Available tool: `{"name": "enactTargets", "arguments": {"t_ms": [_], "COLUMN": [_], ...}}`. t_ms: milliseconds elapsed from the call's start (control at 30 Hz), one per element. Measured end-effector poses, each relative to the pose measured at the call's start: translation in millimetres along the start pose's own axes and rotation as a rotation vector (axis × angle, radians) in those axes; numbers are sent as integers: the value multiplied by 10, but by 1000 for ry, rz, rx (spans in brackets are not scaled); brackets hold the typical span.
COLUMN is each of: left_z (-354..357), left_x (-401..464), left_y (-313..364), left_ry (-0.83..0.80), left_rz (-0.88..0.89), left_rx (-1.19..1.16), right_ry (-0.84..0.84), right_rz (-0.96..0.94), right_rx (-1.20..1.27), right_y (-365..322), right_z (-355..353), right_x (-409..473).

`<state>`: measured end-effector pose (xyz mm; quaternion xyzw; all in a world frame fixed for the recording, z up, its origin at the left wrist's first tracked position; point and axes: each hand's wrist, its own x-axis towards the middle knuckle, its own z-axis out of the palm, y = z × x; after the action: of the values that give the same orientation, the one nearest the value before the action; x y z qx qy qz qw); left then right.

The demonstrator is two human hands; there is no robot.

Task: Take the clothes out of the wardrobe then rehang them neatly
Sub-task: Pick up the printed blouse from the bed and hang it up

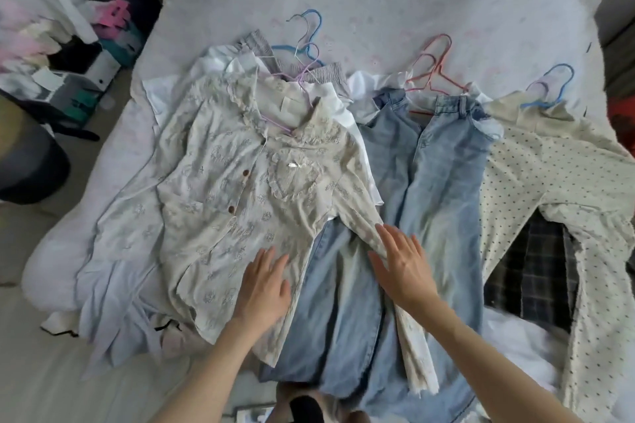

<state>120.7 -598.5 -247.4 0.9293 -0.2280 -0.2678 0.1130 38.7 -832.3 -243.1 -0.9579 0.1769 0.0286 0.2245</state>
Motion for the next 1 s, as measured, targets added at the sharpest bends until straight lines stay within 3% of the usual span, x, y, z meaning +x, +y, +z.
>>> {"name": "enactTargets", "arguments": {"t_ms": [233,400,567,667,1000], "left_z": [-168,-185,44,134,-89], "left_x": [1089,1861,2195,2227,2254], "left_y": [-491,-793,-1013,-1102,-1194], "left_ry": [-103,-33,-125,-87,-272], "left_rz": [-48,-29,4,59,102], "left_rx": [-3,-16,81,40,-66], "right_ry": [-111,-159,-149,-168,-226], "right_rz": [91,56,50,115,431], "right_rx": [13,-46,-97,-3,299], "right_y": [-126,-312,-537,-529,-687], "right_z": [362,439,522,616,765], "right_x": [1234,2198,3052,3505,3703]}}
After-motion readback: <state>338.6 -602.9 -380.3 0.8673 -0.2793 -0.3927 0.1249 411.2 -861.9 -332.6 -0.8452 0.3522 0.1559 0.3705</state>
